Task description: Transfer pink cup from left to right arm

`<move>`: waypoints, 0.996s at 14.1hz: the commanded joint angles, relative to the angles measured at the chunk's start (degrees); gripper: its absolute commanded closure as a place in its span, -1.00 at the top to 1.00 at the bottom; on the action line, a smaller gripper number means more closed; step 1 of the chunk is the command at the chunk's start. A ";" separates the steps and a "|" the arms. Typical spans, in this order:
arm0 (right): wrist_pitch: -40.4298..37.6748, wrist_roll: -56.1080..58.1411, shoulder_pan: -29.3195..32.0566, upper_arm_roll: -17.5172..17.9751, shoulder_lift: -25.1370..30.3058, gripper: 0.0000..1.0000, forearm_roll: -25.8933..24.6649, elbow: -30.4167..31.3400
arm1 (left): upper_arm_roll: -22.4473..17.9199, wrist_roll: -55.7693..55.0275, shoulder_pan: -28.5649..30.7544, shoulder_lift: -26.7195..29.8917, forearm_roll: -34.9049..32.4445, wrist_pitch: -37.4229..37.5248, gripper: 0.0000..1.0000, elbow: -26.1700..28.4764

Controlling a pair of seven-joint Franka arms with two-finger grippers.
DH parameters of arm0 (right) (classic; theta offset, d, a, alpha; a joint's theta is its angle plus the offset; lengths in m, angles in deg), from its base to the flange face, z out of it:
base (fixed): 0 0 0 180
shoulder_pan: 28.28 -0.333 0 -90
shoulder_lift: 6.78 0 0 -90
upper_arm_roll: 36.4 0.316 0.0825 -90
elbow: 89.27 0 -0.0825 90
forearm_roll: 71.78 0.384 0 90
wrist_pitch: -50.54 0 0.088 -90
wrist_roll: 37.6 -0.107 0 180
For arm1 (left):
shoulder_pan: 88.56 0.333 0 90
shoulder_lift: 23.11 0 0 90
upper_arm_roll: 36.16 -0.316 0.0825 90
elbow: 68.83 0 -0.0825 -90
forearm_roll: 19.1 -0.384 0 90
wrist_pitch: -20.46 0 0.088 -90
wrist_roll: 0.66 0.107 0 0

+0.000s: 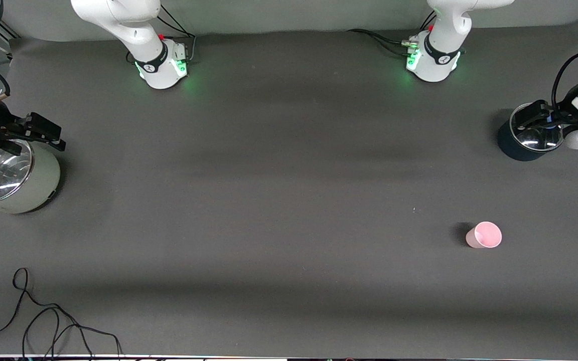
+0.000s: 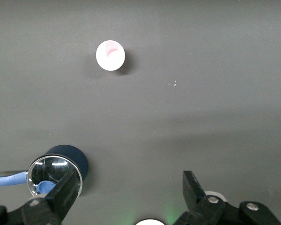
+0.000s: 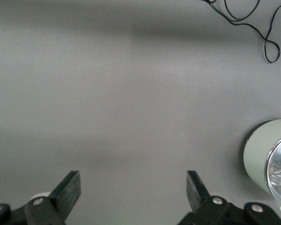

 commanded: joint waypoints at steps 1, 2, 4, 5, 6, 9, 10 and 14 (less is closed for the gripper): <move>-1.33 -0.03 -0.33 -0.40 -0.26 1.00 -0.12 -1.01 | 0.25 0.82 0.44 -0.43 0.50 0.05 1.00 -0.74; -1.60 -0.13 -0.15 -0.23 -0.87 1.00 -0.03 -1.53 | 0.25 0.82 0.53 -0.43 0.50 0.13 1.00 -0.74; -1.95 0.14 -0.33 -0.14 -0.96 1.00 -0.03 -1.53 | 0.25 0.73 0.62 -0.43 0.50 0.05 1.00 -0.83; -1.95 0.14 -0.24 -0.14 -0.96 1.00 -0.03 -1.44 | 0.25 0.73 0.62 -0.52 0.50 0.05 1.00 -0.83; -1.95 0.22 -0.24 -0.23 -0.96 1.00 -0.03 -1.44 | 0.25 0.73 0.71 -0.52 0.50 -0.04 1.00 -0.91; -1.95 0.22 -0.24 -0.32 -0.96 1.00 -0.03 -1.44 | 0.25 0.73 0.45 -0.52 0.33 -0.22 1.00 -1.26; -1.95 0.14 -0.24 -0.40 -0.88 1.00 -0.03 -1.44 | 0.25 0.73 0.44 -0.52 0.24 -0.30 1.00 -1.44; -2.39 0.13 -0.24 -0.40 -0.70 1.00 -0.03 -1.18 | 0.25 0.82 0.80 -0.61 0.07 -1.01 1.00 -1.79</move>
